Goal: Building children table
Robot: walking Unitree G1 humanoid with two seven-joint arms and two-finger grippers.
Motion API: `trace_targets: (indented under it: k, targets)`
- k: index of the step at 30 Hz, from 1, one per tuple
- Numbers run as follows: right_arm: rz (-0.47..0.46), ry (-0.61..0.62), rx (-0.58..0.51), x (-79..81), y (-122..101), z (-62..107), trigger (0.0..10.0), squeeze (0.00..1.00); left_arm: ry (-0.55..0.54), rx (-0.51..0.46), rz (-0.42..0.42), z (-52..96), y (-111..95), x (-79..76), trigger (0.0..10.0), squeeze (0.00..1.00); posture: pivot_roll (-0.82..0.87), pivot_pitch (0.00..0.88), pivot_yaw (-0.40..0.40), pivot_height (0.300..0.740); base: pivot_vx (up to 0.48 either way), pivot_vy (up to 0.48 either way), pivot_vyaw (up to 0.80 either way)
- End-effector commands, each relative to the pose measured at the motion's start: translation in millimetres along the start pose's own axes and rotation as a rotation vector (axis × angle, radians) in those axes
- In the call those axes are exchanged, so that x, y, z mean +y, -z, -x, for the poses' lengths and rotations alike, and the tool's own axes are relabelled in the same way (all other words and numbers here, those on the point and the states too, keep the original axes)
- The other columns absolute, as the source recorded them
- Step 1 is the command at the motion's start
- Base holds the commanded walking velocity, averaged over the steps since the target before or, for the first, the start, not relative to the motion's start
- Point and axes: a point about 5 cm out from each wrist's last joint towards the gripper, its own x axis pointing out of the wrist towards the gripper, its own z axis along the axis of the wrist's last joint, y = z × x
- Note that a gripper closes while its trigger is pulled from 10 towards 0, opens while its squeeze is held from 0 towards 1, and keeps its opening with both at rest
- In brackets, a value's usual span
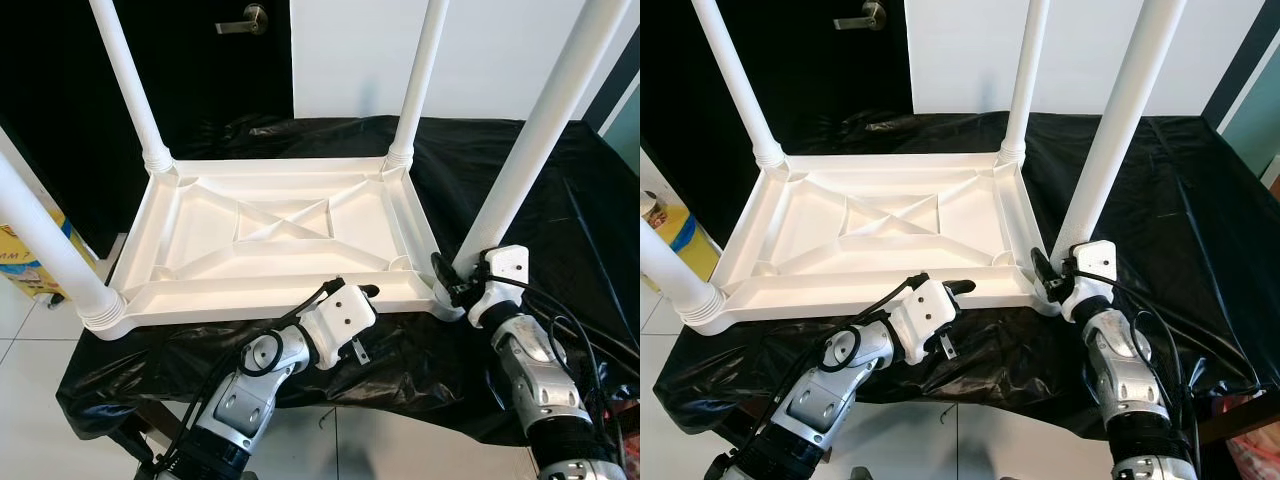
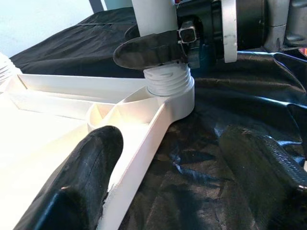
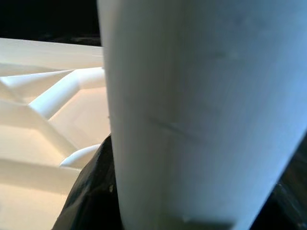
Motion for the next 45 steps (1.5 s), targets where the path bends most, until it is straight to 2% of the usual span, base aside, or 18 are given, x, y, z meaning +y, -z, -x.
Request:
trace_targets:
  k: [1,11,13,14,15,19,35,36,37,41,44,45]
  targets:
    - [-0.011,0.024,0.118,3.2,22.6,7.8,10.0,0.0,-0.056,0.01,0.002,-0.8,0.5,1.6,10.0,0.0,0.01,0.018,-0.045,0.74,0.0,0.0,0.0]
    - [-0.057,0.237,0.128,14.8,23.0,9.2,10.0,0.0,-0.058,0.01,0.004,-1.1,0.5,1.7,10.0,0.0,0.01,0.022,-0.05,0.74,0.0,0.0,0.0]
    - [-0.057,0.237,0.128,14.8,23.0,9.2,10.0,0.0,-0.058,0.01,0.004,-1.1,0.5,1.7,10.0,0.0,0.01,0.022,-0.05,0.74,0.0,0.0,0.0]
    - [-0.065,0.366,0.132,18.9,23.1,12.7,10.0,0.0,-0.06,0.008,0.006,-1.1,0.1,1.4,10.0,0.0,0.01,0.024,-0.051,0.74,0.0,0.0,0.0]
    - [-0.075,0.405,0.135,23.3,23.3,13.7,10.0,0.0,-0.061,0.009,0.007,-1.2,0.1,1.1,10.0,0.0,0.01,0.026,-0.051,0.74,0.0,0.0,0.0]
    - [-0.092,0.414,0.128,29.5,21.0,12.3,10.0,0.0,-0.061,0.008,0.008,-1.8,0.1,0.4,10.0,0.0,0.0,0.025,-0.049,0.74,0.0,0.0,0.0]
    - [-0.098,0.385,0.093,36.7,12.0,10.1,10.0,0.0,-0.056,0.011,0.005,-2.9,0.3,0.0,10.0,0.0,0.0,0.028,-0.051,0.74,0.0,0.0,0.0]
    - [-0.098,0.382,0.085,36.7,10.9,9.9,10.0,0.08,-0.056,0.011,0.005,-3.0,0.3,0.0,10.0,0.0,0.0,0.028,-0.052,0.74,0.0,0.0,0.0]
    - [-0.099,0.38,0.077,36.1,9.8,9.8,10.0,1.0,-0.057,0.01,0.005,-3.2,0.3,0.0,10.0,0.0,0.0,0.027,-0.053,0.74,0.0,0.0,0.0]
    - [-0.119,0.329,0.033,34.9,3.9,10.7,10.0,1.0,-0.056,0.015,0.004,-3.2,1.1,-0.3,10.0,0.0,0.0,0.026,-0.055,0.74,0.0,0.0,0.0]
    - [-0.124,0.189,0.008,30.8,2.1,16.4,10.0,1.0,-0.053,0.021,0.004,-2.0,2.2,-0.8,10.0,0.0,0.0,0.025,-0.051,0.74,0.0,0.0,0.0]
    - [-0.124,0.189,0.008,30.8,2.1,16.4,10.0,1.0,-0.053,0.021,0.004,-2.0,2.2,-0.8,10.0,0.0,0.0,0.025,-0.051,0.74,0.0,0.0,0.0]
